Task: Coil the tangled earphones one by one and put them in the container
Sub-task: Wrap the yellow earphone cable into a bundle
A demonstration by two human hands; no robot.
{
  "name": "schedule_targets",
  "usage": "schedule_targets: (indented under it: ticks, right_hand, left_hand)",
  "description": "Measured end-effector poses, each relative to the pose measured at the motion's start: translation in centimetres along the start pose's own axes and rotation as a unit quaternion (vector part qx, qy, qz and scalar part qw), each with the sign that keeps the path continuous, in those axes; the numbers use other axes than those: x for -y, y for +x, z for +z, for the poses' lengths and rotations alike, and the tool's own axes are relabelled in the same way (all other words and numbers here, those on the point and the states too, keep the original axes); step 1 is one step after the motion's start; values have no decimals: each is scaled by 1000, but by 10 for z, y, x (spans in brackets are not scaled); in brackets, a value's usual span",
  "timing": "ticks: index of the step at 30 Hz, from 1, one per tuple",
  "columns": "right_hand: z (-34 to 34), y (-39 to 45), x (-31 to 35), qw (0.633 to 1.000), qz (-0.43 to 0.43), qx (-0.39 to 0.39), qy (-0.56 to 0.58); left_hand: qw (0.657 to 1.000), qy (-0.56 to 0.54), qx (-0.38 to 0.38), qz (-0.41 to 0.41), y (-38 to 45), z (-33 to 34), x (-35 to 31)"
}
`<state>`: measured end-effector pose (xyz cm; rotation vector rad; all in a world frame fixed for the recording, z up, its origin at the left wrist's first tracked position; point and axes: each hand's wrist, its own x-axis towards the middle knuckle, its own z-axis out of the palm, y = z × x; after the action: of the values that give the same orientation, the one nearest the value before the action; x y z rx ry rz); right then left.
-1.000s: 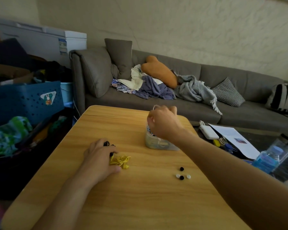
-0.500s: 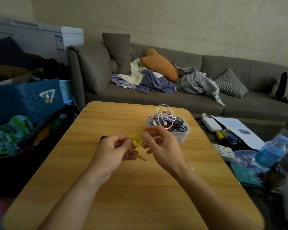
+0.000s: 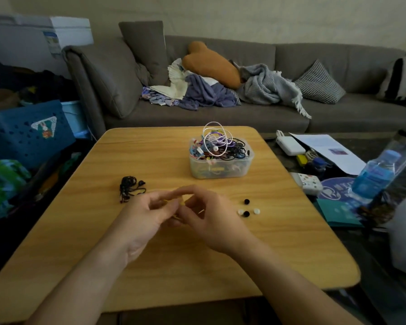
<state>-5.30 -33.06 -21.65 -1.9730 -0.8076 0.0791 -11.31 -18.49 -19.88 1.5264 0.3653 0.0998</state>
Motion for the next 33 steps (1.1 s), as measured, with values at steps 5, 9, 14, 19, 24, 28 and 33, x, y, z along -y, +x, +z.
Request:
schedule_targets:
  ticks: [5, 9, 14, 19, 24, 28, 33]
  right_hand:
    - [-6, 2, 1, 999, -17, 28, -29]
    - [-17, -2, 2, 971, 57, 113, 202]
    - [-13, -3, 4, 972, 84, 60, 211]
    - [-17, -1, 7, 979, 132, 7, 154]
    - [-22, 2, 5, 952, 186, 10, 242]
    - [-24, 1, 3, 938, 182, 52, 290]
    - [-25, -1, 3, 923, 204, 27, 324]
  left_hand:
    - [1000, 6, -23, 1, 4, -2, 7]
    - [999, 22, -34, -13, -1, 0, -1]
    - [992, 124, -15, -14, -2, 1, 1]
    - [982, 141, 122, -20, -10, 1, -3]
    - [984, 157, 76, 46, -7, 2, 3]
    - [992, 77, 47, 92, -5, 8, 4]
    - [985, 90, -3, 145, -4, 13, 5]
